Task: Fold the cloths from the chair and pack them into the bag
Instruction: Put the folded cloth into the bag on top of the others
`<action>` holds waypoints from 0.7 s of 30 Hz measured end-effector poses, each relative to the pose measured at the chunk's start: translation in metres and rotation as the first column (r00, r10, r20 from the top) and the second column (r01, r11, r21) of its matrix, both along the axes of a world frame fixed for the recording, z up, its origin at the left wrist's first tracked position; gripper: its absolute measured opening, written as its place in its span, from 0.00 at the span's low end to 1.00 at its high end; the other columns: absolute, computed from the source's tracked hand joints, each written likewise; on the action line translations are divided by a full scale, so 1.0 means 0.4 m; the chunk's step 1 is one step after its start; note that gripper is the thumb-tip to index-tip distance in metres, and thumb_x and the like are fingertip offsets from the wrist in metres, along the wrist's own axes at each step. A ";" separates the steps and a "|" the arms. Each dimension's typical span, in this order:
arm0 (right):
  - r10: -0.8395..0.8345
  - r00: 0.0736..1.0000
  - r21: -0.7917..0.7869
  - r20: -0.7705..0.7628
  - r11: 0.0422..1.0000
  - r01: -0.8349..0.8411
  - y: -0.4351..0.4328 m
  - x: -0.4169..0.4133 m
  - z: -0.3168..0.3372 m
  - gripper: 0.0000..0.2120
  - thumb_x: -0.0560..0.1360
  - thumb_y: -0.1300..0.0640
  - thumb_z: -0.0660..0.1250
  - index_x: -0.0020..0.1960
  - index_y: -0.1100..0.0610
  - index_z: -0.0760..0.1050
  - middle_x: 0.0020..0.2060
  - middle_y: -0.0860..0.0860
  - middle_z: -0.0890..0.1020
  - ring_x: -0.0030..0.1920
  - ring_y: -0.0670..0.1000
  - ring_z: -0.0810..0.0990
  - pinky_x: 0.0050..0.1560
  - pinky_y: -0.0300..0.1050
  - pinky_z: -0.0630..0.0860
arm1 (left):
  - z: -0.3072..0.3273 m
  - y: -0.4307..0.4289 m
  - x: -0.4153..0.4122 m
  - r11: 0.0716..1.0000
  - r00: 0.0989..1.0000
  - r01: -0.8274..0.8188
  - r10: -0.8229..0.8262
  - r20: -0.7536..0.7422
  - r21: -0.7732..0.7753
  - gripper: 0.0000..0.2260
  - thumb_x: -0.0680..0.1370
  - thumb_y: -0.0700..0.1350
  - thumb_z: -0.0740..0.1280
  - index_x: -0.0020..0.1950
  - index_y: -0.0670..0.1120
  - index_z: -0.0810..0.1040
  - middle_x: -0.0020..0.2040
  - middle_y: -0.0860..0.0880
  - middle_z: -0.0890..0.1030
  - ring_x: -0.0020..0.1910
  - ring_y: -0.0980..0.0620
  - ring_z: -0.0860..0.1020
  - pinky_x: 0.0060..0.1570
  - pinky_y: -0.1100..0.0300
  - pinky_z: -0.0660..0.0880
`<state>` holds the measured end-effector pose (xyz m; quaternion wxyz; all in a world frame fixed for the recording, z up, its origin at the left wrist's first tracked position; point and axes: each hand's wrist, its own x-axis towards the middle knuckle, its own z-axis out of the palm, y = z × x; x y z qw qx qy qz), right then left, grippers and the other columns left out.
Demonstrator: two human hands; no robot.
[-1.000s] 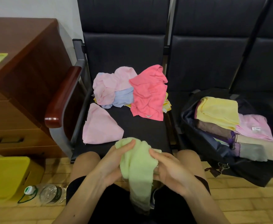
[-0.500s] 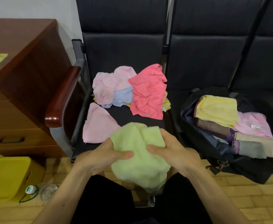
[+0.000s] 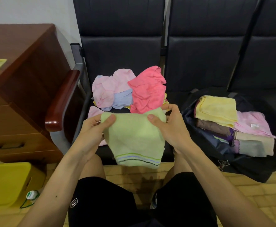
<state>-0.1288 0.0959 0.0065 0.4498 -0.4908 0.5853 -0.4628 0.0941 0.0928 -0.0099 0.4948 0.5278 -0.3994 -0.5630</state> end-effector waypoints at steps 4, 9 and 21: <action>0.111 0.987 -0.115 -0.113 0.986 -0.124 -0.017 -0.022 0.016 0.20 0.70 0.55 0.77 0.59 0.47 0.75 0.35 0.57 0.76 0.34 0.53 0.73 0.35 0.47 0.71 | 0.015 0.003 0.009 0.995 1.000 0.015 -0.015 0.000 -0.103 0.16 0.75 0.48 0.68 0.56 0.39 0.82 0.51 0.41 0.85 0.48 0.50 0.83 0.49 0.58 0.80; 0.167 0.941 -0.179 -0.296 0.957 -0.227 -0.029 -0.049 0.023 0.23 0.71 0.59 0.77 0.64 0.54 0.79 0.42 0.46 0.85 0.39 0.41 0.81 0.41 0.32 0.76 | 0.017 -0.001 0.012 0.978 1.000 0.001 -0.003 -0.009 -0.210 0.16 0.74 0.47 0.68 0.56 0.37 0.82 0.51 0.38 0.85 0.49 0.47 0.83 0.49 0.58 0.81; -0.174 0.726 -0.450 -0.666 0.869 -0.205 -0.009 -0.064 -0.015 0.22 0.74 0.51 0.73 0.66 0.55 0.78 0.37 0.54 0.85 0.36 0.52 0.79 0.42 0.45 0.72 | -0.030 -0.006 -0.010 0.880 0.968 -0.082 0.182 0.172 -0.469 0.08 0.78 0.36 0.68 0.52 0.46 0.83 0.45 0.59 0.84 0.51 0.55 0.79 0.51 0.63 0.77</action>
